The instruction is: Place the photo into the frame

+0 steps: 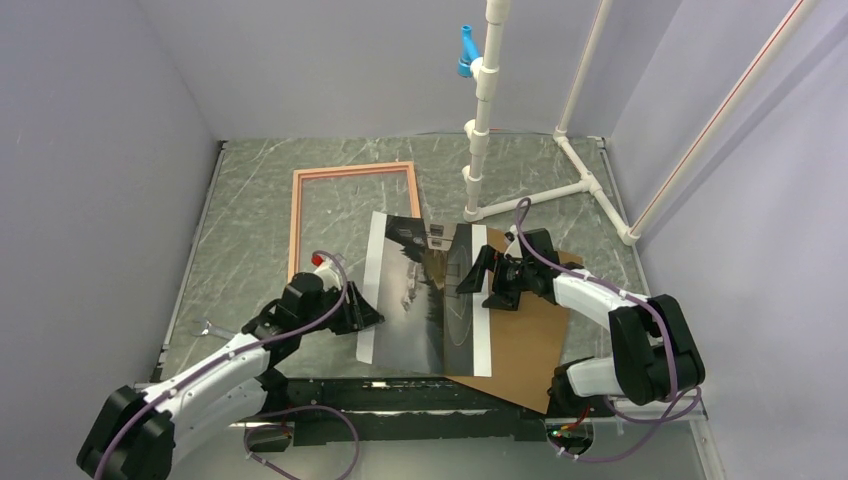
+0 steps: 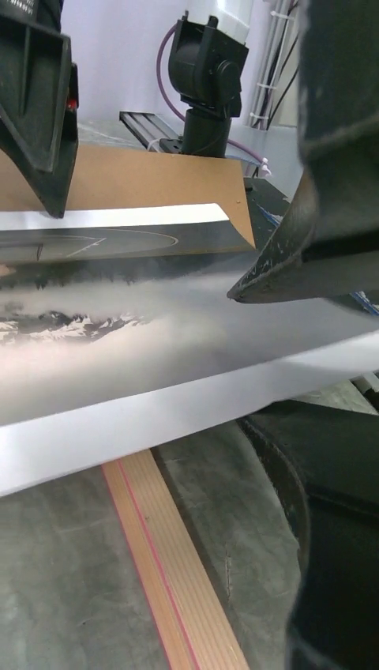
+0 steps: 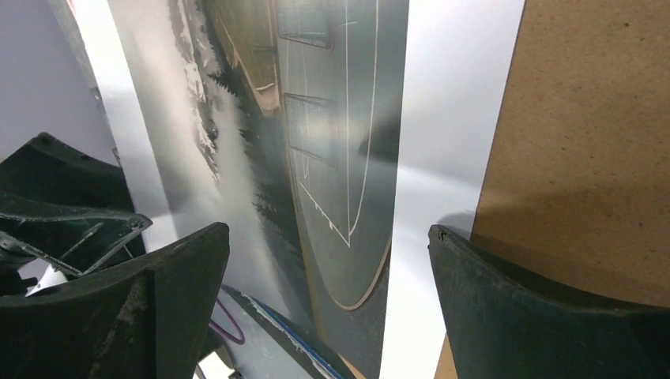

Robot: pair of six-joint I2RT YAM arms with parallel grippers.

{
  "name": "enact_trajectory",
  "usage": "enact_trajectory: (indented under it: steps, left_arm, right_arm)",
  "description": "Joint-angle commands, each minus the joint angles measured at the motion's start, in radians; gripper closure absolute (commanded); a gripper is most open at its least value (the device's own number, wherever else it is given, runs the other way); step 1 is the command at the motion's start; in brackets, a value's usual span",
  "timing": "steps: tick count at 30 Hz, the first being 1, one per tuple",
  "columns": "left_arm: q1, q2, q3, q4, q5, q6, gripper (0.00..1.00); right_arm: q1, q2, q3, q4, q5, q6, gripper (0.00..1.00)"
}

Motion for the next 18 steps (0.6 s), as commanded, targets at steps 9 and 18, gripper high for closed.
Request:
enact_trajectory:
  steps: [9, 18]
  left_arm:
    - [0.020, -0.214, 0.159, -0.318, -0.103, 0.123, 0.97]
    - [0.034, -0.160, 0.429, -0.689, -0.351, 0.281, 1.00]
  right_arm:
    - [0.067, 0.015, 0.028, -0.016, 0.021, 0.015, 0.00]
    - [0.075, -0.054, 0.071, -0.106, 0.055, -0.002, 0.00]
